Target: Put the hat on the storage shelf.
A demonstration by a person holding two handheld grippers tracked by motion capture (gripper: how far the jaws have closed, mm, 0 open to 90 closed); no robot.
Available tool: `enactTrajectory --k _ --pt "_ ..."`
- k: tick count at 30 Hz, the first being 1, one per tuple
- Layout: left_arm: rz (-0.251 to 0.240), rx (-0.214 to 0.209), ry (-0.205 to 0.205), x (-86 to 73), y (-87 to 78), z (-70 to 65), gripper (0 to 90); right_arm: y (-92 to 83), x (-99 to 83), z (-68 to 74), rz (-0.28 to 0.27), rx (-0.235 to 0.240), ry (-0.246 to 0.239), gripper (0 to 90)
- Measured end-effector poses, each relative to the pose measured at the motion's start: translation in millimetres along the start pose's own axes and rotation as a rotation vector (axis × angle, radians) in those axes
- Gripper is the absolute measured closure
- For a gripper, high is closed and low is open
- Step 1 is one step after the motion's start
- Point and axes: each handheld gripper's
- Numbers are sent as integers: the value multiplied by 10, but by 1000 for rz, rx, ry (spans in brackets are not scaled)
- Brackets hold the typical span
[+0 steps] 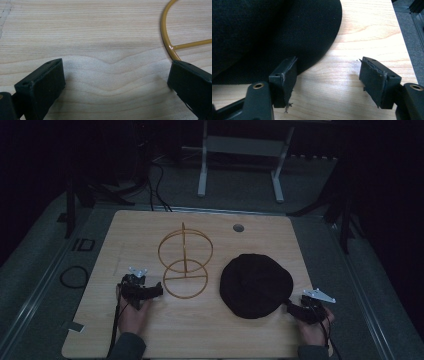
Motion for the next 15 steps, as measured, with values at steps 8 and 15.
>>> enactTrajectory --k 8,15 --pt "1 1 -1 0 -1 -4 8 17 7 -7 18 -43 39 184" --pt "2 2 1 1 -2 -7 7 -14 32 -9 41 -10 7 279"
Point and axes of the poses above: each handheld gripper's, and its own axes: y roughly forward along the jaws, x roughly out of its top, z roughly to its left, and after that the axes turned 1 degree about y, right-handed
